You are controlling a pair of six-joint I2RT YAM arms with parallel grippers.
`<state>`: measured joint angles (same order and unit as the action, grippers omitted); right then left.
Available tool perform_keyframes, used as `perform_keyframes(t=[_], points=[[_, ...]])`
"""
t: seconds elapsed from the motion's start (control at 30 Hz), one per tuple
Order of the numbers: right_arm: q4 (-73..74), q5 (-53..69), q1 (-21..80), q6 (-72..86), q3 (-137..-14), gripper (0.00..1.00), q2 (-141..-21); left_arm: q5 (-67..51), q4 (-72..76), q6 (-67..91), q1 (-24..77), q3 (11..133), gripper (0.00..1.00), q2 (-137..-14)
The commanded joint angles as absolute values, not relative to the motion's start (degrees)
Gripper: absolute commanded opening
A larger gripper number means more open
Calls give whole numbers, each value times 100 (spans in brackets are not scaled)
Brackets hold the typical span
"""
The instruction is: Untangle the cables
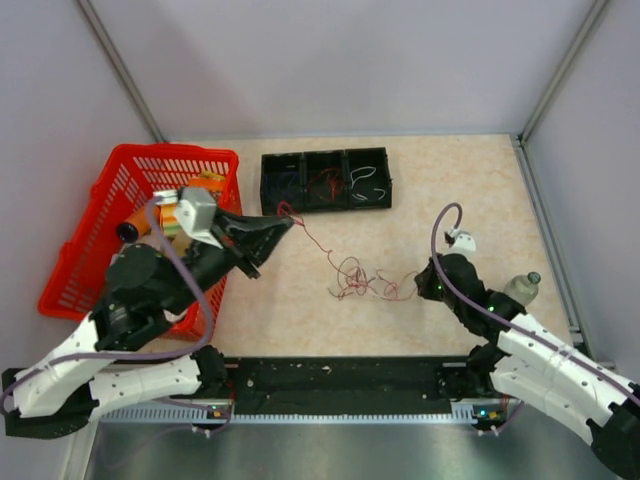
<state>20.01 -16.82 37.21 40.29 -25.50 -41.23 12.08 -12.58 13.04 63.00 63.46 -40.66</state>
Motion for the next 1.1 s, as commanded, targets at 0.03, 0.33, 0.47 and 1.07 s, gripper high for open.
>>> perform_keyframes(t=[0.03,0.33,0.47,1.07], points=[[1907,-2373,3683,3735,-2531,0,-4472,1494,-1688,450,6310,7749,0,-4288],[1714,-2381,3621,3718,-2549,0,-4948,1046,-1502,-746,6310,10569,0,-5675],[1512,-2444,3604,3639,-2514,0,-5290,1002,-1863,-1255,6302,12406,0,-6835],[1591,-1654,3454,3200,-3066,37,-5573,782,-167,-2224,6302,13413,0,-7708]])
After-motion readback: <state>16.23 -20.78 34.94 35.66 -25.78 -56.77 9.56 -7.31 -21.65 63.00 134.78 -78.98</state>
